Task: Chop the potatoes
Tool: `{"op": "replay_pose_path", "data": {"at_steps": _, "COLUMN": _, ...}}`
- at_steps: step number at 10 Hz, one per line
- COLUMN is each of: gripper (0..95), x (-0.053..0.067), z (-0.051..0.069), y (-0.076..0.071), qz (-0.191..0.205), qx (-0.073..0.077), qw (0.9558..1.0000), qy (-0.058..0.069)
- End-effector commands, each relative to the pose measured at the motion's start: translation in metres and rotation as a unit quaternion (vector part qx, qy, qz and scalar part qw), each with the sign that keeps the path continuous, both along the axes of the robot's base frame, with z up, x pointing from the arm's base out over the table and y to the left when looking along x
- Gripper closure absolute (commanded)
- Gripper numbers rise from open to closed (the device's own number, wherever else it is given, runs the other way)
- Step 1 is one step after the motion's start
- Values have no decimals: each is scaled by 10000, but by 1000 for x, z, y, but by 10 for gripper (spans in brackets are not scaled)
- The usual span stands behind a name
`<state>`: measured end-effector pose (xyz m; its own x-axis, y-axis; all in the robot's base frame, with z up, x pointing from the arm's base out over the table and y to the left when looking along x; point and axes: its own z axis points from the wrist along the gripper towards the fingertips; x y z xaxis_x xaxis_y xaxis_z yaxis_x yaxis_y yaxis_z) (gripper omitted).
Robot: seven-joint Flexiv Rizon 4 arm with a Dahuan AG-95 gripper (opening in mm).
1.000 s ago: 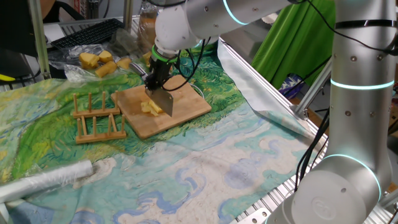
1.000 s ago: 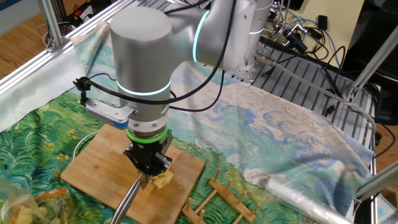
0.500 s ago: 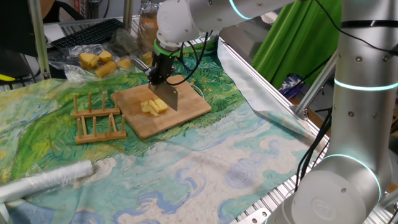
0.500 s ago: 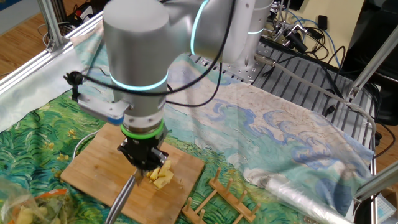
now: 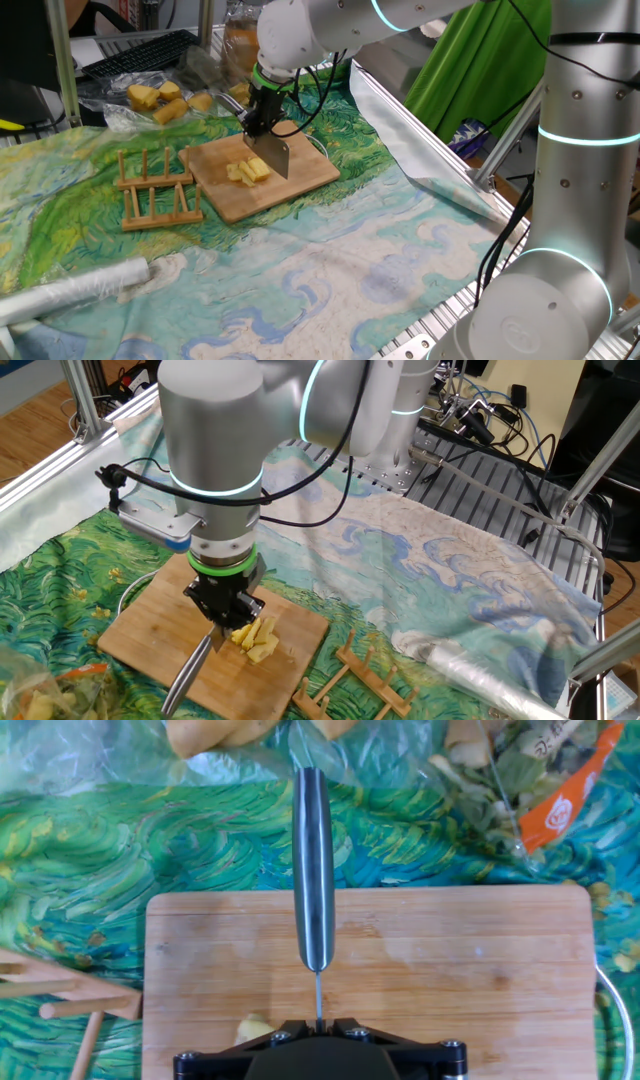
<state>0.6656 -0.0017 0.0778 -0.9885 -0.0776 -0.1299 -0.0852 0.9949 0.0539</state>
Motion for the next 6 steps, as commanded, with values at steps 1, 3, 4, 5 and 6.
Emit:
{"op": "replay_pose_path", "data": {"at_steps": 1, "gripper": 950, "x": -2, "z": -1, "y": 1, "qz": -172, "qx": 46, "qw": 9998, "qy": -41}}
{"op": "replay_pose_path", "data": {"at_steps": 3, "gripper": 950, "x": -4, "z": -1, "y": 1, "qz": -321, "qx": 60, "qw": 9994, "qy": -98}}
{"op": "replay_pose_path", "data": {"at_steps": 4, "gripper": 950, "x": -4, "z": -2, "y": 1, "qz": -412, "qx": 79, "qw": 9991, "qy": -104}}
{"op": "replay_pose_path", "data": {"at_steps": 5, "gripper": 950, "x": -5, "z": -2, "y": 2, "qz": -528, "qx": 100, "qw": 9985, "qy": -99}}
{"op": "replay_pose_path", "data": {"at_steps": 6, "gripper": 950, "x": -6, "z": -3, "y": 2, "qz": -565, "qx": 100, "qw": 9983, "qy": -105}}
